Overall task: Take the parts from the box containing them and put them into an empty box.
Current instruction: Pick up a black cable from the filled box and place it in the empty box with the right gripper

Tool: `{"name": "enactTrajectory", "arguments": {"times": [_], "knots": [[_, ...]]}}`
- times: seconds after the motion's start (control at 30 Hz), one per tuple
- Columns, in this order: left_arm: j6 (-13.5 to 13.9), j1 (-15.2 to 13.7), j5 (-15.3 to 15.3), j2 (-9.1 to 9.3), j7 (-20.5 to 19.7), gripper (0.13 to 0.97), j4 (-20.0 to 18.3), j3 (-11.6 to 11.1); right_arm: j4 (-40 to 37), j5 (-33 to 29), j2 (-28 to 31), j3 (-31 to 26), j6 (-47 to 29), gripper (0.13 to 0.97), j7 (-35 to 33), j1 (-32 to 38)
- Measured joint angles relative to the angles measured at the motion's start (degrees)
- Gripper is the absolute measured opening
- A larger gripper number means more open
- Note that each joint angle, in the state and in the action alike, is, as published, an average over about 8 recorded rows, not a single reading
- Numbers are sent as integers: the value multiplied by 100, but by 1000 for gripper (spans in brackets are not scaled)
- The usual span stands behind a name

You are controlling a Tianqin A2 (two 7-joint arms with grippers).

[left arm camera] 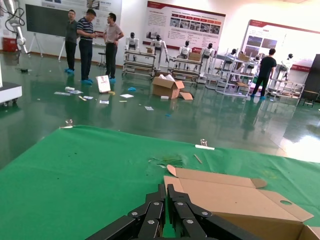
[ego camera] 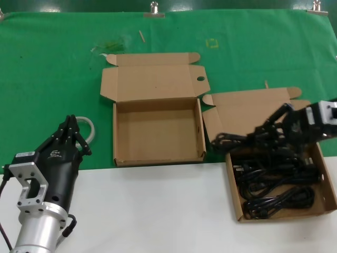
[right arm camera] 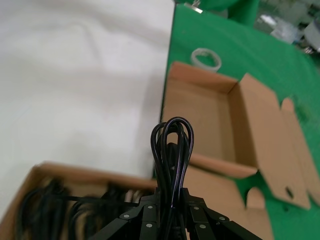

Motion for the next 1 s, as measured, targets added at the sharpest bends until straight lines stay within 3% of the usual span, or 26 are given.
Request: {"name": "enactTrajectory", "arguments": {"times": [0.43, 1.0], "knots": [[0, 0, 0, 0, 0, 156, 0, 0, -401, 13, -1040, -98, 598, 209, -150, 220], [0, 0, 0, 0, 0, 156, 0, 0, -3251, -13, -2836, 48, 1768, 209, -1849, 1177]]}}
